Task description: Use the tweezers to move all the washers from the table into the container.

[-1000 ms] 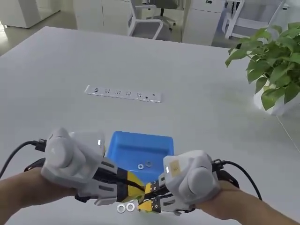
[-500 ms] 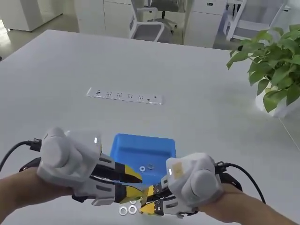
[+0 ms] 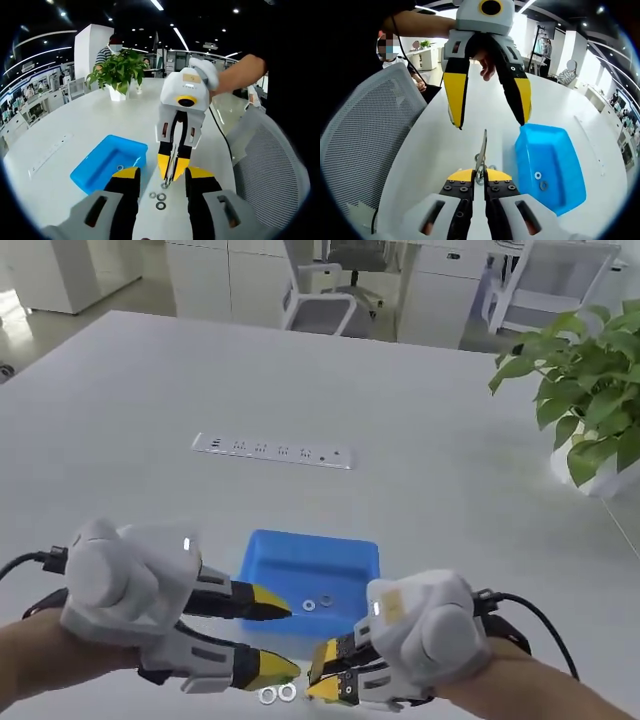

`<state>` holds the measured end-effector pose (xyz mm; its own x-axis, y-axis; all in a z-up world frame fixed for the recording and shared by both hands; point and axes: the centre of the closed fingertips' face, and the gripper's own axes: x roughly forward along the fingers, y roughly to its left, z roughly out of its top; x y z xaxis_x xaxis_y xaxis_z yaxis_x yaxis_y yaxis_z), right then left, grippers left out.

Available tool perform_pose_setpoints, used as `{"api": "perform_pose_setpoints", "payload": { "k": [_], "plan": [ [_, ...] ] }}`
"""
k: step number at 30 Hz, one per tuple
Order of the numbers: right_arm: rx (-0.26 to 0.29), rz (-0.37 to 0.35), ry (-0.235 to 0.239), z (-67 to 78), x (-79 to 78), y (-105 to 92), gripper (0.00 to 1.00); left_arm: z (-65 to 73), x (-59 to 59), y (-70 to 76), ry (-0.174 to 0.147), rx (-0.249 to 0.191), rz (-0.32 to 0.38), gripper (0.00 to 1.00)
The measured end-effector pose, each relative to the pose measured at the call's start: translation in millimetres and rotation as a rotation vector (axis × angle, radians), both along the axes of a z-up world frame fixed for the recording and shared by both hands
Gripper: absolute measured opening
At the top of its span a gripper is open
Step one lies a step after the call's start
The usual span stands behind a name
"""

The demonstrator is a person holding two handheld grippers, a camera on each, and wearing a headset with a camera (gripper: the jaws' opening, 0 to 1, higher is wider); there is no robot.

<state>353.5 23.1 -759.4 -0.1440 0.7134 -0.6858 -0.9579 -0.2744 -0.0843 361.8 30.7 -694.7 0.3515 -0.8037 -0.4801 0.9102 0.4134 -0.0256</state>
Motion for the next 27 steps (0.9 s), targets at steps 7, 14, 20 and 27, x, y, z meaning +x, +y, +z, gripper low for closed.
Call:
{"api": "perform_pose_setpoints", "payload": {
  "k": [7,14,20,27],
  "plan": [
    [0.015,-0.003,-0.001,12.7,0.8,-1.7,0.07,-1.3,-3.6,11.4,0.000,0.003,0.040,0.52],
    [0.024,-0.006,-0.009,26.7,3.9,-4.4,0.07,-2.6,-6.3,20.1,0.007,0.007,0.072,0.62],
    [0.032,-0.007,-0.022,39.6,8.9,-6.4,0.07,-1.0,-4.7,25.5,0.000,0.001,0.109,0.75],
    [0.065,-0.020,-0.031,58.2,19.9,-4.6,0.07,2.4,-5.7,27.0,-0.002,-0.007,0.139,0.85]
  ]
}}
